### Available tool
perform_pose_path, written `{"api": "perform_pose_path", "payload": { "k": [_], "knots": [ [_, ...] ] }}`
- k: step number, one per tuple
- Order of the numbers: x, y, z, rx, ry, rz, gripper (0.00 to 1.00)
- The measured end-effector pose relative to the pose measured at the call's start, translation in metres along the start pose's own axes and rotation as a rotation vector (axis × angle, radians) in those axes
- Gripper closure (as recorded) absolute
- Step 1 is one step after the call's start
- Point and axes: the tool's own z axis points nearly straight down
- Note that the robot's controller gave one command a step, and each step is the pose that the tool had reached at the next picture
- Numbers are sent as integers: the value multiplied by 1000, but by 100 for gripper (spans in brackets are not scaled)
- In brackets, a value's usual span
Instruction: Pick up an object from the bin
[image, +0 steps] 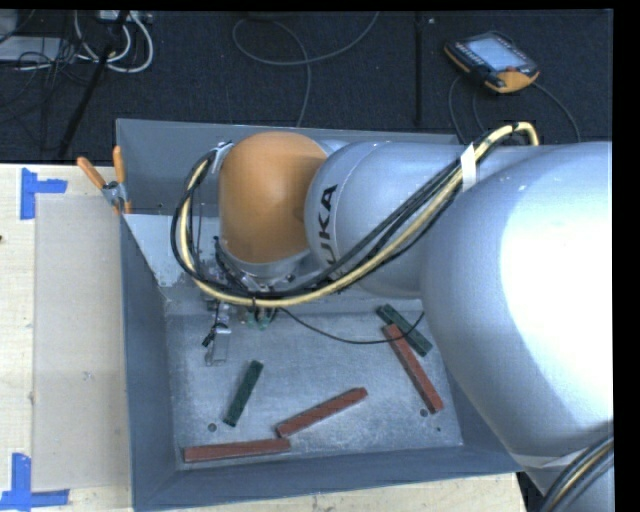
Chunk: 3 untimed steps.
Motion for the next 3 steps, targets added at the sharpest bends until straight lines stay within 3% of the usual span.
{"api": "perform_pose_path", "payload": {
  "k": [1,2,3],
  "knots": [
    [6,-56,20,-1,-2,-43,0],
    [27,-89,25,3,2,35,0],
    [75,-50,18,1,0,-117,0]
  ]
}}
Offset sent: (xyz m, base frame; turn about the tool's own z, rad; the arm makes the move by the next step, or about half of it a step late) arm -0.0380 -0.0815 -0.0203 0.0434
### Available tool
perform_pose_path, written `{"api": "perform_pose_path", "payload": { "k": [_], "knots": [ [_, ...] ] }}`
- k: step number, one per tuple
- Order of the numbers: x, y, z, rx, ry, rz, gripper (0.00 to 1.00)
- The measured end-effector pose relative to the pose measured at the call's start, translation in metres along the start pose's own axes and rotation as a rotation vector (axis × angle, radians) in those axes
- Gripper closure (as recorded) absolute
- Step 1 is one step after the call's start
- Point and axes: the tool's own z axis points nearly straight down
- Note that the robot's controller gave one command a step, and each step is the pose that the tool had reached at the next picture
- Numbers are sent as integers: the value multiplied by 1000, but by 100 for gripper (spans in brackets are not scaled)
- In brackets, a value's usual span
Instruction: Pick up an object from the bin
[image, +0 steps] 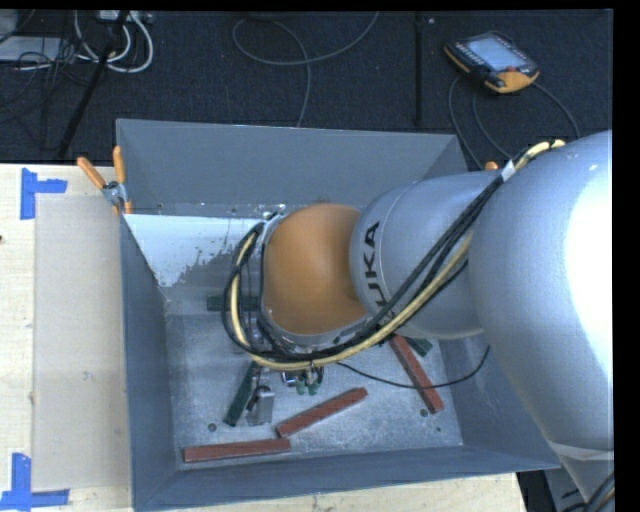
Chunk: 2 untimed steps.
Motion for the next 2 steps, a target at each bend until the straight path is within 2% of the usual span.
{"api": "perform_pose_path", "payload": {
  "k": [1,2],
  "knots": [
    [9,-18,35,-1,0,-179,100],
    [9,-18,35,-1,0,-179,100]
  ]
}}
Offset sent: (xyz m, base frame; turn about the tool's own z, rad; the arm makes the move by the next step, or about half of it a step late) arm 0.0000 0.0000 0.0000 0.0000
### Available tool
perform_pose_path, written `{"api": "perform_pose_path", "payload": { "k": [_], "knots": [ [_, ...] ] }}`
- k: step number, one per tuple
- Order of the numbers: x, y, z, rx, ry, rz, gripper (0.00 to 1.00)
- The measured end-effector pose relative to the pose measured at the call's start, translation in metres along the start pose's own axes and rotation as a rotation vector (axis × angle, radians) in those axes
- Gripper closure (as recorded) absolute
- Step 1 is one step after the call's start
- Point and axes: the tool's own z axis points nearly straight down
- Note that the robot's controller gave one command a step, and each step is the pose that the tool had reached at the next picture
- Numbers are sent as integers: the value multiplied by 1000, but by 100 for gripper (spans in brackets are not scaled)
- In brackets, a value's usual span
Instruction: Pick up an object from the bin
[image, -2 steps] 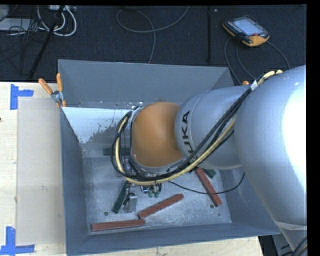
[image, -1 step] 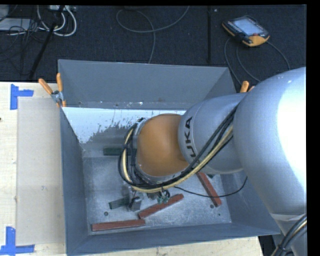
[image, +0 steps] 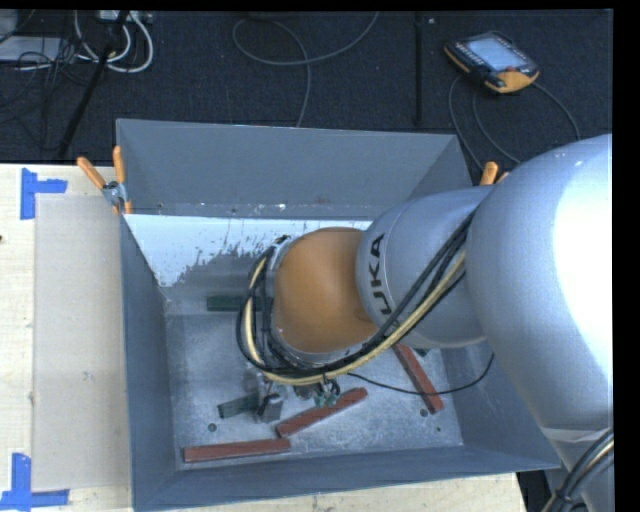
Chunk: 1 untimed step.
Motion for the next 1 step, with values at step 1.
{"api": "perform_pose_path", "payload": {
  "k": [1],
  "knots": [
    [-32,-17,-159,0,-8,-43,100]
  ]
}}
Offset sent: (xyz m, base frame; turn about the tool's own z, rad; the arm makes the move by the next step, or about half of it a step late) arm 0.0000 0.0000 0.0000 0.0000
